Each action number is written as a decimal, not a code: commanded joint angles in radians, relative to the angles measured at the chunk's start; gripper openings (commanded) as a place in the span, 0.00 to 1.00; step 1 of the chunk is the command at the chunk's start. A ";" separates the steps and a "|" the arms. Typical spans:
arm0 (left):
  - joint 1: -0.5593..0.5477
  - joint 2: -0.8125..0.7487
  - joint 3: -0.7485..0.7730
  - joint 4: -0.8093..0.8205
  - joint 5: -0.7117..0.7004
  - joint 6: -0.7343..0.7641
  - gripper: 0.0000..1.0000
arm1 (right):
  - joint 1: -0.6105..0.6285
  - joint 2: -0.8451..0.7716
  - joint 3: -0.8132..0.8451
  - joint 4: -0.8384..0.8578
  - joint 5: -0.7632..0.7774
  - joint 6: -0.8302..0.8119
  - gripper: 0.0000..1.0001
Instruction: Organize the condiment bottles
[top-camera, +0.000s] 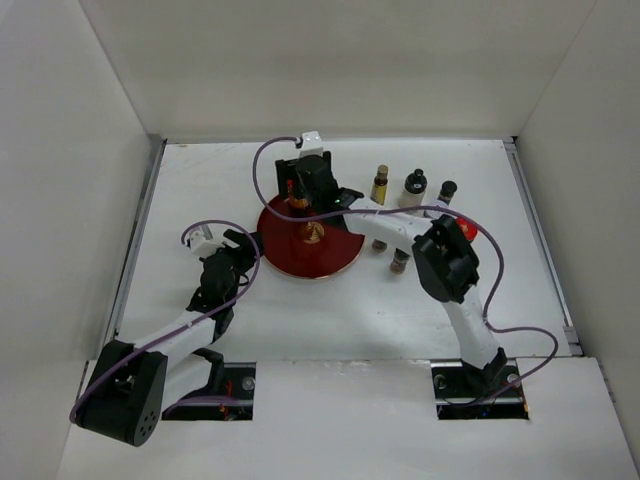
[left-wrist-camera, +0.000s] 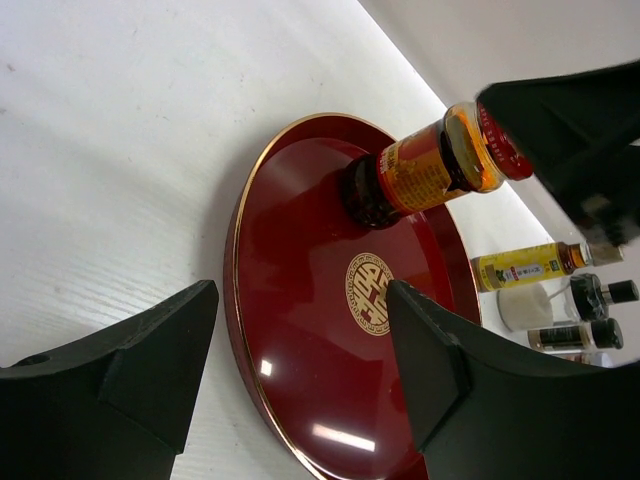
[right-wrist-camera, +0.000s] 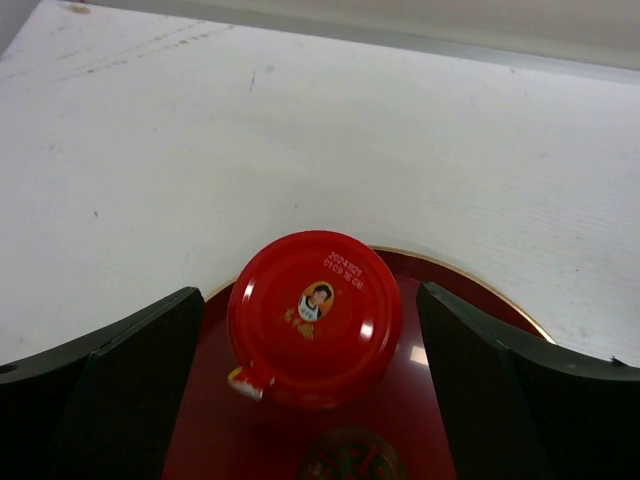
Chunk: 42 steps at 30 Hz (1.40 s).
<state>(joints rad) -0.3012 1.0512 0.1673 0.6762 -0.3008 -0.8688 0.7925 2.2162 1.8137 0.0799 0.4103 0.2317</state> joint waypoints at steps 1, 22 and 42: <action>0.007 -0.011 -0.002 0.037 0.005 -0.006 0.67 | 0.007 -0.220 -0.074 0.121 -0.002 0.000 0.95; -0.006 0.013 0.005 0.043 0.003 -0.007 0.67 | -0.292 -0.348 -0.283 -0.075 0.110 -0.025 0.76; 0.003 0.012 0.003 0.046 0.005 -0.009 0.67 | -0.335 -0.338 -0.321 -0.052 0.022 0.066 0.32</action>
<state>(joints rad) -0.3019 1.0744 0.1677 0.6769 -0.2977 -0.8719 0.4484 1.9518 1.5127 -0.0597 0.4320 0.2768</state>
